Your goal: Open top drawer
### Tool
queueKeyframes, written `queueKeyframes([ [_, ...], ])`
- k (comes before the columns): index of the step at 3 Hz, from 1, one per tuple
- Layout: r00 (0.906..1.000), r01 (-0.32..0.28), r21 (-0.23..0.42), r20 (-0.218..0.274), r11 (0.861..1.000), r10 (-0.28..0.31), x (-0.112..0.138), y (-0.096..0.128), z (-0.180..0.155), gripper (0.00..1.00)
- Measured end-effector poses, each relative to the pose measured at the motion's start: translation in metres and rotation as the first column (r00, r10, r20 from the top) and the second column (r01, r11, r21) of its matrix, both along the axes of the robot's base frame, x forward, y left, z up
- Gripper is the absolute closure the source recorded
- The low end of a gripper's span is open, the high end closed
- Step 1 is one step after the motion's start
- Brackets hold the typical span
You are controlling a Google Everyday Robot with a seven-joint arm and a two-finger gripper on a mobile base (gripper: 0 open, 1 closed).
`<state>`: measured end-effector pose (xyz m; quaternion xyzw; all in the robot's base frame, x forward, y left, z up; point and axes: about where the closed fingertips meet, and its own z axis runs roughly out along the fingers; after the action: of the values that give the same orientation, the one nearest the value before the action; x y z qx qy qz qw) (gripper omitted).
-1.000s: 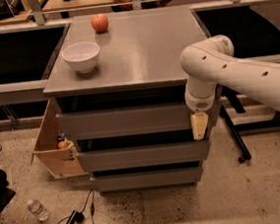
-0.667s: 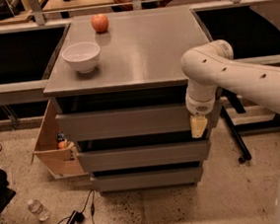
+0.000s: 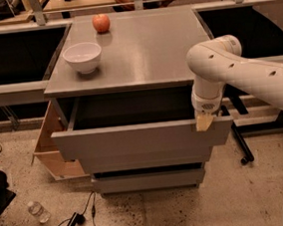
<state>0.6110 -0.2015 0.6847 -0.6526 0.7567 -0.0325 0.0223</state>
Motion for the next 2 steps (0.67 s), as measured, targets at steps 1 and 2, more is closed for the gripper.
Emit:
queueKeyframes([
  [1, 1.0000, 0.000, 0.000, 0.000, 1.000, 0.000, -0.0013, 0.0000, 0.0027, 1.00],
  [2, 1.0000, 0.000, 0.000, 0.000, 1.000, 0.000, -0.0013, 0.0000, 0.0027, 0.81],
])
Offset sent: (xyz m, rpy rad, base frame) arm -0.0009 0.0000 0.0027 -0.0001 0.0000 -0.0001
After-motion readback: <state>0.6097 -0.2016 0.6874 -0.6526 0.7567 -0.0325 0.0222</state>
